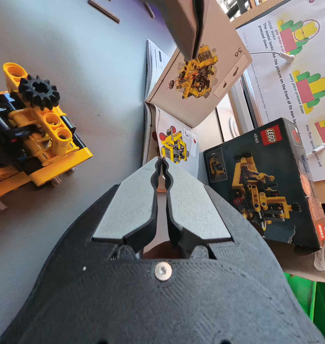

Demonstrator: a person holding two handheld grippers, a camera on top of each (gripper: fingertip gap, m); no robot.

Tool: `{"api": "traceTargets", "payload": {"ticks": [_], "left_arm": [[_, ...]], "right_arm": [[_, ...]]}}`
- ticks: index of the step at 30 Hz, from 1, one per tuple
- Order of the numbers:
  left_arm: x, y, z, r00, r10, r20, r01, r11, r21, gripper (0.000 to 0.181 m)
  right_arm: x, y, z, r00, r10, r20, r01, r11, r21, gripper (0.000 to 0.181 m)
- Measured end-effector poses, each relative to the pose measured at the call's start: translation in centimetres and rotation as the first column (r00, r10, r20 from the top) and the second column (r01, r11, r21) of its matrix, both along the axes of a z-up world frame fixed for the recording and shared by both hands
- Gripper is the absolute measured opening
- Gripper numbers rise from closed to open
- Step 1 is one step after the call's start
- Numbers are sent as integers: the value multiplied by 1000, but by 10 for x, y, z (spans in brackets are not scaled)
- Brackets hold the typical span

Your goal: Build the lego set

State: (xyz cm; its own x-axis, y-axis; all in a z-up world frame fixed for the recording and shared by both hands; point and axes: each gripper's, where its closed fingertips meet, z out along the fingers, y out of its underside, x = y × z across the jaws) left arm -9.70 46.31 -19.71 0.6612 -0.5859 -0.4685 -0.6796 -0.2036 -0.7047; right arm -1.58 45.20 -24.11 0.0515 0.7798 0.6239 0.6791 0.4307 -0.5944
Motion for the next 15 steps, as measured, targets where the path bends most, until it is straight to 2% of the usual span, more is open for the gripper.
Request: {"api": "traceTargets", "payload": {"ticks": [3,7,12,15], "left_arm": [[-38,26,-42,988,128,-86,-137,984,-111,0],[-53,20,-69,988,135,-77,-150,962,-229,0],[-52,10,-67,991,112,-79,-129,958,-258,0],[-28,11,-45,999,37,37,-29,981,-194,0]], "right_arm": [[5,3,-2,1000,-8,10,8,1000,-2,0],[17,11,-6,999,-22,36,23,1000,-21,0],[31,15,5,1000,-22,-13,21,995,-96,5],[29,17,21,993,-43,-110,26,989,-149,6]]}}
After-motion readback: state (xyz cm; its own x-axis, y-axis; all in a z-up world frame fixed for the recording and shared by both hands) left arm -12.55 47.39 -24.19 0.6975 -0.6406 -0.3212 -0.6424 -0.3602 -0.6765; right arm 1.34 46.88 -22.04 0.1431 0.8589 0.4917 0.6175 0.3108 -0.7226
